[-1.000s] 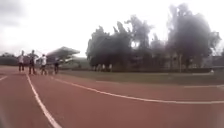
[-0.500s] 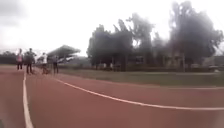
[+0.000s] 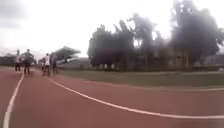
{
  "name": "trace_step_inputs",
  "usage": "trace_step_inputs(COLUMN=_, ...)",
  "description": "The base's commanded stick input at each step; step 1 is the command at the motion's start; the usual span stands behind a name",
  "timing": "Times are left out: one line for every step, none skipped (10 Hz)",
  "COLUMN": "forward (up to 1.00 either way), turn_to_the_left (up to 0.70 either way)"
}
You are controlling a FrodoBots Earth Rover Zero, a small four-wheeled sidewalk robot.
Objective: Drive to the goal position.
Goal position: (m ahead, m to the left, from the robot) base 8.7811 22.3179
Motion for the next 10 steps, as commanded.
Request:
trace_step_inputs(forward=0.0, turn_to_the_left=0.7)
trace_step_inputs(forward=0.0, turn_to_the_left=0.7)
trace_step_inputs(forward=0.0, turn_to_the_left=0.7)
trace_step_inputs(forward=0.0, turn_to_the_left=0.7)
trace_step_inputs(forward=0.0, turn_to_the_left=0.7)
trace_step_inputs(forward=0.0, turn_to_the_left=0.7)
trace_step_inputs(forward=0.0, turn_to_the_left=0.7)
trace_step_inputs(forward=0.0, turn_to_the_left=0.7)
trace_step_inputs(forward=0.0, turn_to_the_left=0.7)
trace_step_inputs(forward=0.0, turn_to_the_left=0.7)
